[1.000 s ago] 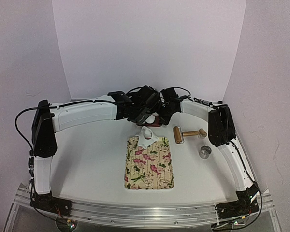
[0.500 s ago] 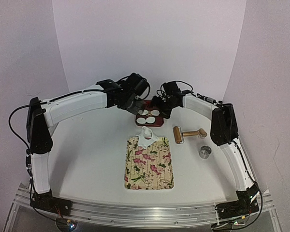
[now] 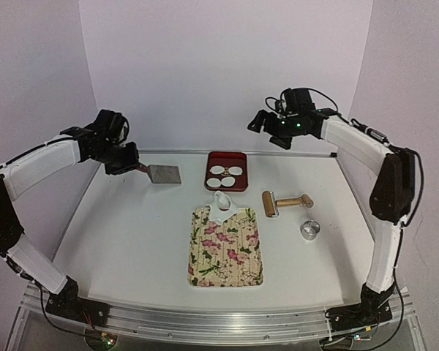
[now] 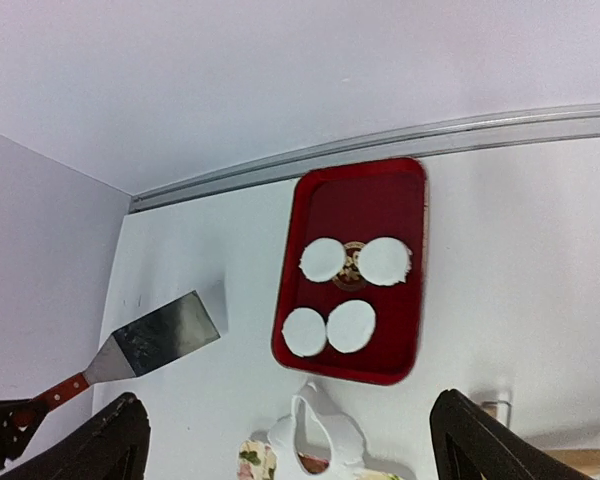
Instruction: Roll out the dumpling wrappers from the dough
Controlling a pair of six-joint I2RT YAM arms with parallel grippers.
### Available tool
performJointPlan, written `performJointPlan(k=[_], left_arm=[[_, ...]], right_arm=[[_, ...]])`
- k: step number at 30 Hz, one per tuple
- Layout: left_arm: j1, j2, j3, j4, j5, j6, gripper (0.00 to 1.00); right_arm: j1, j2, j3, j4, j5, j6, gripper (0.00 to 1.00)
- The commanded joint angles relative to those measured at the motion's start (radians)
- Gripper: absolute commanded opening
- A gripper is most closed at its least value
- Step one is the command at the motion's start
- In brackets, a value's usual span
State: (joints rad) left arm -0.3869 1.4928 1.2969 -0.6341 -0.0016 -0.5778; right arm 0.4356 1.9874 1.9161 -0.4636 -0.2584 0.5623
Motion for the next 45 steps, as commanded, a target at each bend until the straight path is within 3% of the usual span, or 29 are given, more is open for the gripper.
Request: performJointPlan(k=[1,7,18,22,26,31,37,39,45], left_arm=[[0.12,-0.094,-0.154,0.17,0.329,-0.116,0.0],[0.253,-0.187,-0.378,0.302,0.478,-0.168,0.0],[0.301,-0.159,-0.518,0.273,0.414,-0.122,0.19],[0.307,-0.152,-0.545,0.274,0.38,-0.084,0.32],[0.311,-0.155,-0.547,0.254,0.342,-0.061,0.51],[0.311,-0.218,-0.507,0.197,0.223,-0.044,0.85],[0.311,-0.381,-0.41,0.132,-0.013,0.042,0.92],[0.311,-0.458,-0.377,0.139,-0.078,0.092,0.99],[0.311,-0.632,-0.303,0.155,-0.2,0.221,1.0]], right_arm=[[-0.054,-0.192,-0.215,-0.044,0.032,-0.105,0.98],[-0.078,-0.394,-0.408,-0.113,0.194,-0.172,0.98],[-0.111,-0.528,-0.588,-0.176,0.375,-0.127,0.98],[-0.111,-0.552,-0.595,-0.213,0.469,-0.098,0.98],[-0.111,-0.588,-0.6,-0.227,0.529,-0.104,0.98],[-0.111,-0.655,-0.615,-0.229,0.607,-0.11,0.98],[-0.111,-0.79,-0.682,-0.168,0.701,-0.176,0.98],[-0.111,-0.87,-0.738,-0.1,0.71,-0.239,0.98],[-0.111,-1.126,-1.002,0.17,0.727,-0.396,0.98]])
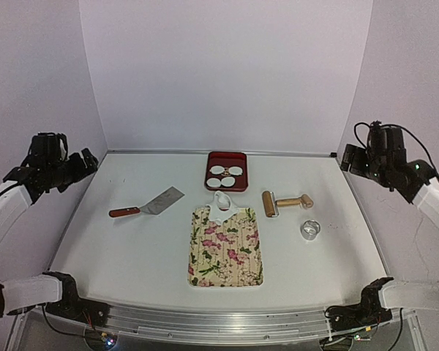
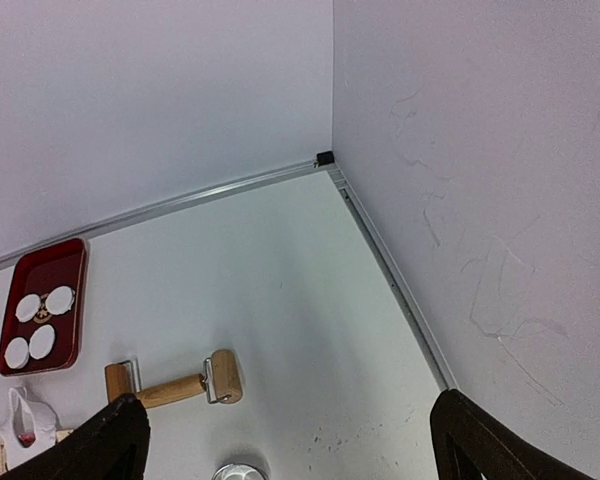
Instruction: Roll out the dumpling wrappers from the dough
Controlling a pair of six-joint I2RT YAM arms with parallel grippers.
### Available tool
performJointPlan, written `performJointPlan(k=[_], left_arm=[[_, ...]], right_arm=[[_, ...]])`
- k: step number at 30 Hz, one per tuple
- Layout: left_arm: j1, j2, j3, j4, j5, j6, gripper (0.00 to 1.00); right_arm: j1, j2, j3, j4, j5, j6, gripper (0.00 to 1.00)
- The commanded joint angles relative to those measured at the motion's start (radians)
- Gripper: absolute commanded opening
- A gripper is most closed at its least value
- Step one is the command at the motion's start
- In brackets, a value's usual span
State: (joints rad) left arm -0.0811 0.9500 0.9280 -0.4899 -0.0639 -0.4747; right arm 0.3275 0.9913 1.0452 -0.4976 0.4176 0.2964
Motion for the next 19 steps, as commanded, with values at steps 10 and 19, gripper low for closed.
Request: performJointPlan(k=[10,19], left_arm=[[0.005,-0.182,-0.037,-0.032,-0.129,0.065,1.0],[0.005,-0.165,-0.01,-0.038,-0.156,0.069,1.0]], right_arm=[[-0.003,-0.361,-0.338,0.274,0.089,-0.145,0.98],[-0.003,-0.358,-0.329,0.274,0.096,-0.146,0.98]])
